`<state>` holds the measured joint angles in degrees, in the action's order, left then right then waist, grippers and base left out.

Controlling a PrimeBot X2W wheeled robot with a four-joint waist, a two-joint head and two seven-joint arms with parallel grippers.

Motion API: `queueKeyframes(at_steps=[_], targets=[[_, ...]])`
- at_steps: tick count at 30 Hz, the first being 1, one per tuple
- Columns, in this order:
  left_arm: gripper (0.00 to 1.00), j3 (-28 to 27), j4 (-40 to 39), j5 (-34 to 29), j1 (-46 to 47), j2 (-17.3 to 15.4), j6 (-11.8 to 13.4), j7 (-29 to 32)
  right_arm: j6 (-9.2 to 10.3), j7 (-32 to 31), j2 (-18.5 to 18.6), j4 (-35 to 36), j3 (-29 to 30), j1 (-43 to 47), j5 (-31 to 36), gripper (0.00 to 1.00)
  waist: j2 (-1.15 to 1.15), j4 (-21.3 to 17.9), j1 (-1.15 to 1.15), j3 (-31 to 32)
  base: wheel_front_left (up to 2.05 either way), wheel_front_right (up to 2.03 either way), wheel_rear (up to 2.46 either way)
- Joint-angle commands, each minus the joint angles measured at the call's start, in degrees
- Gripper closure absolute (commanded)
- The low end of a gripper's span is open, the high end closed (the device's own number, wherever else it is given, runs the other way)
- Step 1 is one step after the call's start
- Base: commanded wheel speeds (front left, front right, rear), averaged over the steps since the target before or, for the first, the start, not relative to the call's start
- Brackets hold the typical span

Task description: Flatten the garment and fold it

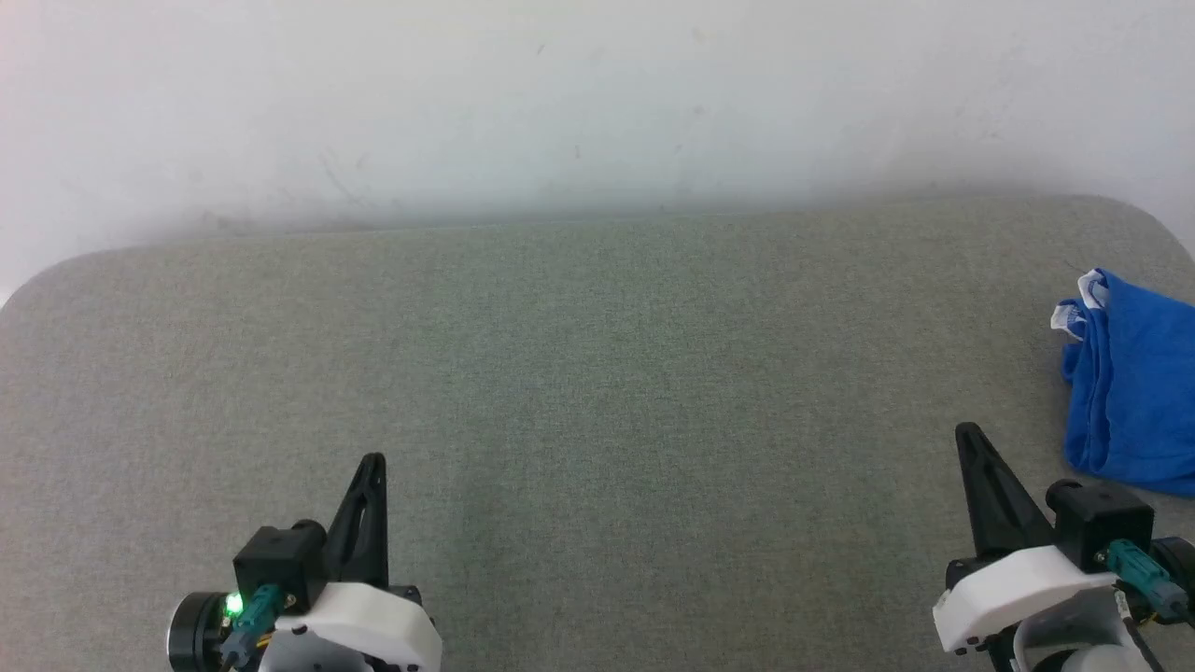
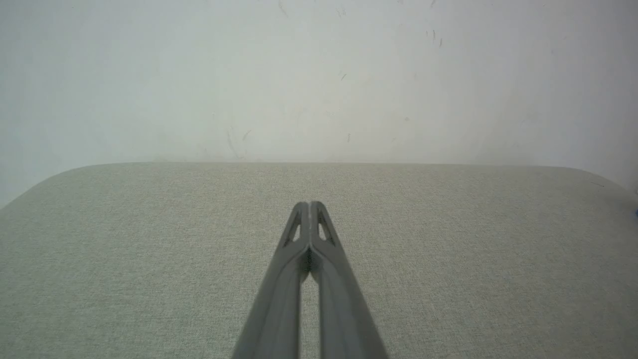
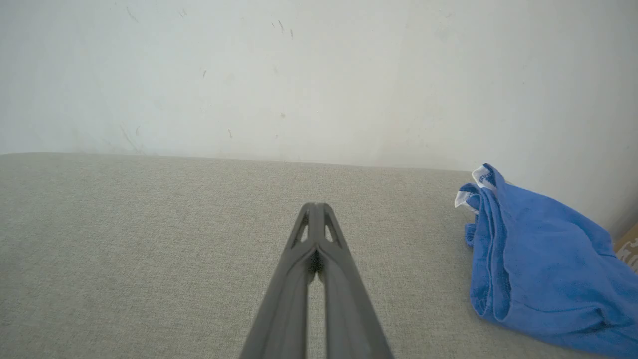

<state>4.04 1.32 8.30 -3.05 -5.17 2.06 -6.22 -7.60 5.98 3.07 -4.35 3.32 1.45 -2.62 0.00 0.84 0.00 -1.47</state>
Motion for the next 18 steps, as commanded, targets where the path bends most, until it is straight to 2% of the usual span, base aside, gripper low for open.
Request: queueKeyframes(at_steps=[1, 18], targets=[[1.0, -0.4, -0.3, -1.1, 1.2, 0.3, -0.4, 0.3, 0.06, -0.5, -0.1, 0.5, -0.3, -0.7, 0.4, 1.0, 0.0, 0.0, 0.0, 0.0, 0.0, 0.0, 0.0], [1.0, -1.6, -0.6, -3.5, 1.8, 1.0, -1.0, 2.3, 0.08, -2.3, -0.1, 1.8, -1.3, -1.0, 1.1, 1.0, 0.0, -0.3, 0.0, 0.5, 0.0, 0.0, 0.0]])
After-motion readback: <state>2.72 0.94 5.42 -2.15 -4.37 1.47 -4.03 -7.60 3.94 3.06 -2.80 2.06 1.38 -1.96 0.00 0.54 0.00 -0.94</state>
